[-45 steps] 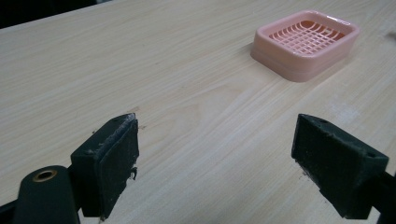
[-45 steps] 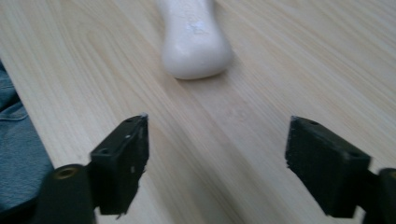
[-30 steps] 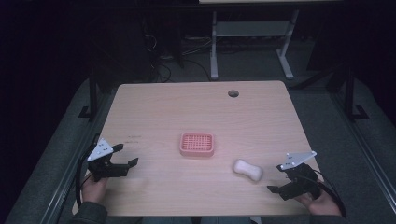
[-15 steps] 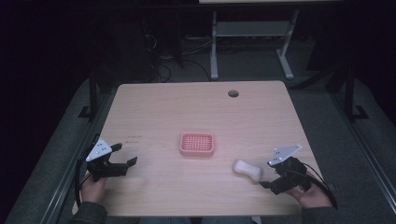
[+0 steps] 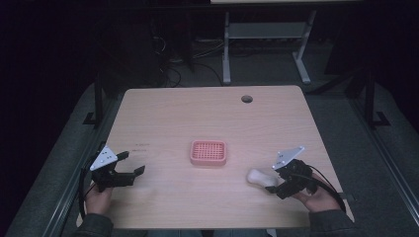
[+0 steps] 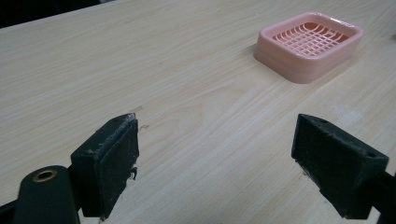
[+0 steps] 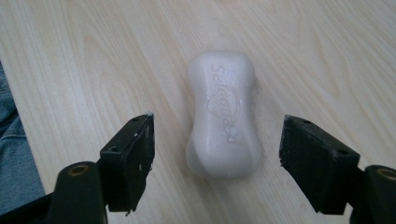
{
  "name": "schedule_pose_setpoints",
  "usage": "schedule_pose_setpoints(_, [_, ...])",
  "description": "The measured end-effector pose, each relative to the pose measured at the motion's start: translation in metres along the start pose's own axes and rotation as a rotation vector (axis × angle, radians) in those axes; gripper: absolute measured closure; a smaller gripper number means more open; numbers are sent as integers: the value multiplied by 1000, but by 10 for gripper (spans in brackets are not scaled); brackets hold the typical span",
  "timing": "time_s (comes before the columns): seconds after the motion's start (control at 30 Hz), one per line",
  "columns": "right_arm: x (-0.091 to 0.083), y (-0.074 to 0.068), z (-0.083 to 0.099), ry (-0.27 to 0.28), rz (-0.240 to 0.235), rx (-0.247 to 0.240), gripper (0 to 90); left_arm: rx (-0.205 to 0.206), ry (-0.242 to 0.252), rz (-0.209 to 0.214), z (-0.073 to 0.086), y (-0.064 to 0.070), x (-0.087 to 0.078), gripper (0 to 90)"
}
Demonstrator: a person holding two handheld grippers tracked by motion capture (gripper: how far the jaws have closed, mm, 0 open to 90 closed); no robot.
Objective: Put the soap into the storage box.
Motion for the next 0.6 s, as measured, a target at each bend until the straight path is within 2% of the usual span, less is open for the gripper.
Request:
schedule_pose_setpoints(0.23, [11,3,-11,-14,-13,-22,280,3,-3,1,0,0,0,144])
schedule_pose_setpoints(0.33, [17,6,-12,-14,-20,-11,291,12,-7,2,0,0,-1,144])
schedule_pose_setpoints(0.47, [23,8,-11,-7,-23,3,296,5,-2,4,0,0,1,143])
schedule_pose_setpoints(0.6, [33,9,-11,-24,-15,2,302,4,-1,6,0,0,1,144])
Point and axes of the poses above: each handheld gripper's, and its own axes: x roughly forward along the jaws, z roughly out of its underside, y roughly to its right, the point moved 2 cm from there along x, roughly forward along the jaws, and after that the axes turned 9 degrees about -x, right-handed, at the moved point
